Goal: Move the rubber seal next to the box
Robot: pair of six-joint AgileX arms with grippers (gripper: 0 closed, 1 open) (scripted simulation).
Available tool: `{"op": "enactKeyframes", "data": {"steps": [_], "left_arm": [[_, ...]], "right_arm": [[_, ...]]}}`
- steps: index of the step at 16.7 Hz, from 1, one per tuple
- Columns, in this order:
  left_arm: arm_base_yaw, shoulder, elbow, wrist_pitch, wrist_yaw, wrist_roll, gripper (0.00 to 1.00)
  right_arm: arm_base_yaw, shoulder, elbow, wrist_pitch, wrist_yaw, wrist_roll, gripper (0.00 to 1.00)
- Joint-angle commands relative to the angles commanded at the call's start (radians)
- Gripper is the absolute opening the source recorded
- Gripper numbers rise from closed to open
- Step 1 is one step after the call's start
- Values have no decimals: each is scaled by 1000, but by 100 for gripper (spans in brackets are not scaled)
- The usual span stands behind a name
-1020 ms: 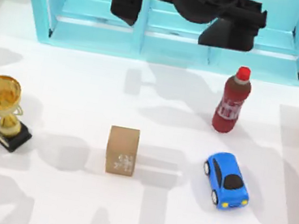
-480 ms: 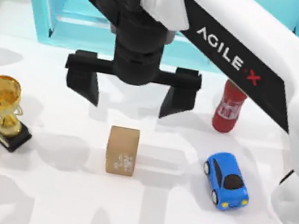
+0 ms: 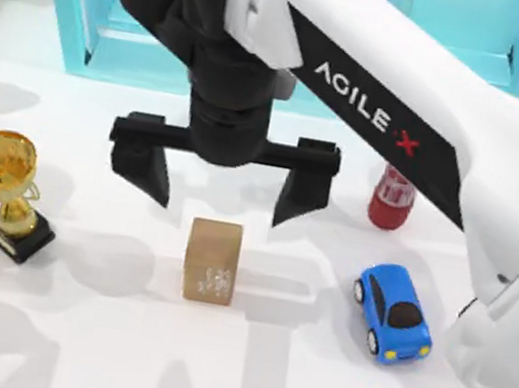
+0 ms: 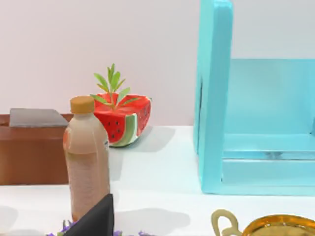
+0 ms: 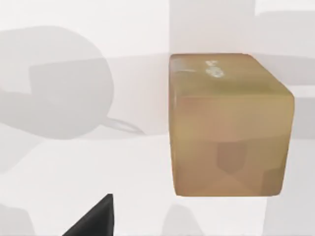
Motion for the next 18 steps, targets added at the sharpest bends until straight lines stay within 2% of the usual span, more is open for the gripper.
{"op": "enactKeyframes", "data": {"steps": [6, 15, 18], "left_arm": [[0, 0, 0, 0, 0, 0, 100], [0, 0, 0, 0, 0, 0, 100], [0, 0, 0, 0, 0, 0, 100]], "right_arm": [[-3, -8, -64, 56, 0, -3, 100], [2, -55, -442, 387, -1, 1, 100], [3, -62, -511, 449, -1, 3, 100]]}}
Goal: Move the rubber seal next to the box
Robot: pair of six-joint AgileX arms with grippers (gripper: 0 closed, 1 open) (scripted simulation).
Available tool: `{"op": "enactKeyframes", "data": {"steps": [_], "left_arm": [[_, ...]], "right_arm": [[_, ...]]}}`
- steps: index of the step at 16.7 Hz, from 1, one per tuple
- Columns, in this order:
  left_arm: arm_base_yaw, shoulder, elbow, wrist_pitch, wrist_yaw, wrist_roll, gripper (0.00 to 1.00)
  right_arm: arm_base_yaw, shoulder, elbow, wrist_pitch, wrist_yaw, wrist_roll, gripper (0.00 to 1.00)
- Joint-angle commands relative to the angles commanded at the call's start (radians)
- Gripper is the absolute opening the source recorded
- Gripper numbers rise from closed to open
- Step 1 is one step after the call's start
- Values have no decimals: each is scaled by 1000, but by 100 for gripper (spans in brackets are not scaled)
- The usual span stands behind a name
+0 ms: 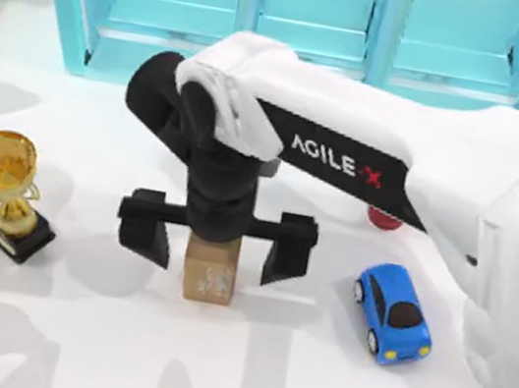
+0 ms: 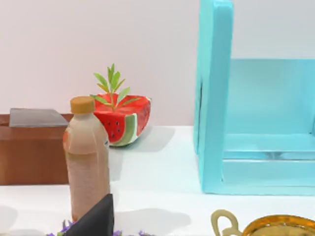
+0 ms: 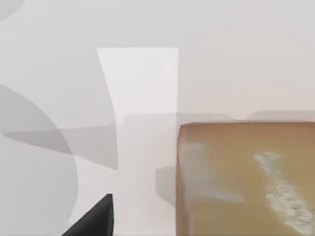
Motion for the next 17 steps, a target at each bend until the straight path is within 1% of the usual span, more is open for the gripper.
{"op": "enactKeyframes", "data": {"steps": [4, 17], "left_arm": [[0, 0, 0, 0, 0, 0, 100], [0, 0, 0, 0, 0, 0, 100]], "right_arm": [[0, -1, -4, 4, 0, 0, 100], [0, -1, -4, 4, 0, 0, 2]]}}
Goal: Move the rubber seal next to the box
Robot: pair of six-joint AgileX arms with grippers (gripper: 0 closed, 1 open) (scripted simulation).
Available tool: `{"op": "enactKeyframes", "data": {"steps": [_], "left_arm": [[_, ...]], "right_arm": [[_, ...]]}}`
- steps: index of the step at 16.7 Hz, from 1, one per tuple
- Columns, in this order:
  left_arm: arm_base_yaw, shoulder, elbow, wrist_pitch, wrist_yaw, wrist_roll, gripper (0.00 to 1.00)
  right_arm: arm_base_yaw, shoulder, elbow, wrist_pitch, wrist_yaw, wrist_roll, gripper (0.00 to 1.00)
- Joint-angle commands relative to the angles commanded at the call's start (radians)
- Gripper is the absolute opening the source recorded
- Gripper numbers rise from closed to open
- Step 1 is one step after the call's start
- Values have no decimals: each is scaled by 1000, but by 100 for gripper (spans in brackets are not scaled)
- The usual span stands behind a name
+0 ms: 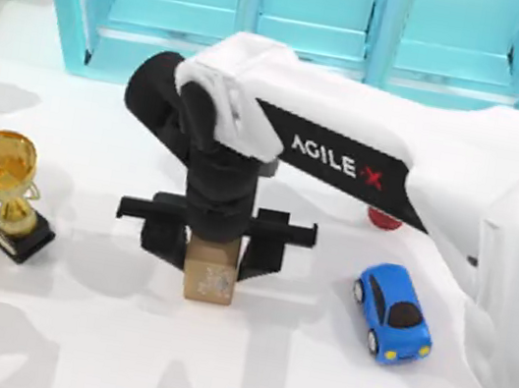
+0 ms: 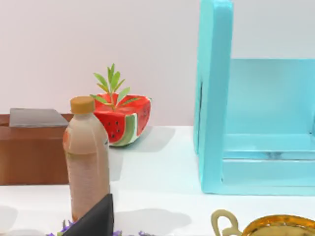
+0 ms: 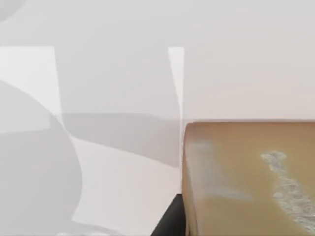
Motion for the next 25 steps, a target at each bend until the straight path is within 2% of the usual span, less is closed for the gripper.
{"op": "enactKeyframes", "data": {"steps": [10, 18, 22, 25], "left_arm": [[0, 0, 0, 0, 0, 0, 100], [0, 0, 0, 0, 0, 0, 100], [0, 0, 0, 0, 0, 0, 100], [0, 0, 0, 0, 0, 0, 100]], "right_arm": [[-3, 0, 4, -3, 0, 2, 0], [-4, -11, 176, -188, -1, 1, 0], [-6, -10, 171, -185, -1, 0, 0], [-60, -73, 108, -181, -2, -59, 0]]}}
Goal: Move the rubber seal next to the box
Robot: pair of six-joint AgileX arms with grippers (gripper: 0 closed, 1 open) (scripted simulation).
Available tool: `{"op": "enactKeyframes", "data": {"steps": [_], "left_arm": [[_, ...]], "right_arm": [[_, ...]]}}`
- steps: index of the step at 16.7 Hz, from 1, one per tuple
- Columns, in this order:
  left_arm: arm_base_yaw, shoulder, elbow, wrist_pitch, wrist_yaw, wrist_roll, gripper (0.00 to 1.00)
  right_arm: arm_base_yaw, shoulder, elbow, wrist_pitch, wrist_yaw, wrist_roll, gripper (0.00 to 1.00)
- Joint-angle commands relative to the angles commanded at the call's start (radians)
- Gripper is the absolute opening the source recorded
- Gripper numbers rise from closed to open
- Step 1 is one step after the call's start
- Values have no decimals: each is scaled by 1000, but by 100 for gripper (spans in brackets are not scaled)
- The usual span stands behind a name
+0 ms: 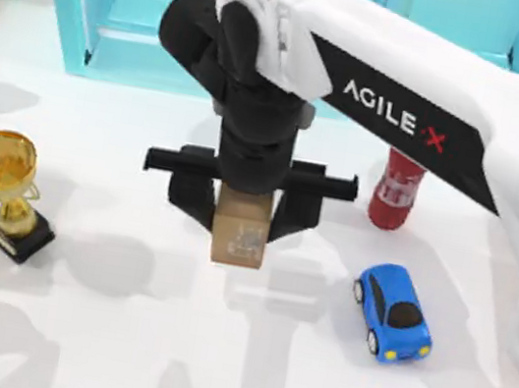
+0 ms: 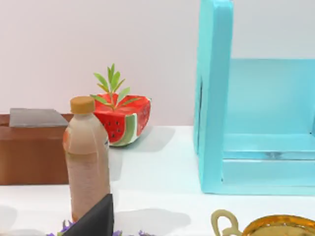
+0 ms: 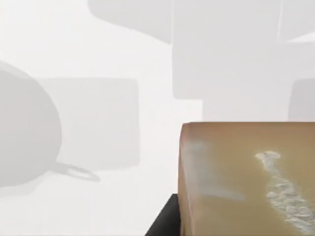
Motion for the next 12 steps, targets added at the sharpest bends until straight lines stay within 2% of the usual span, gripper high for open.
{"op": "enactKeyframes", "data": {"steps": [3, 12], "left_arm": [[0, 0, 0, 0, 0, 0, 100], [0, 0, 0, 0, 0, 0, 100]], "right_arm": [[-94, -153, -153, 2, -1, -98, 0], [-378, -816, -824, 2, -4, -388, 0]]}}
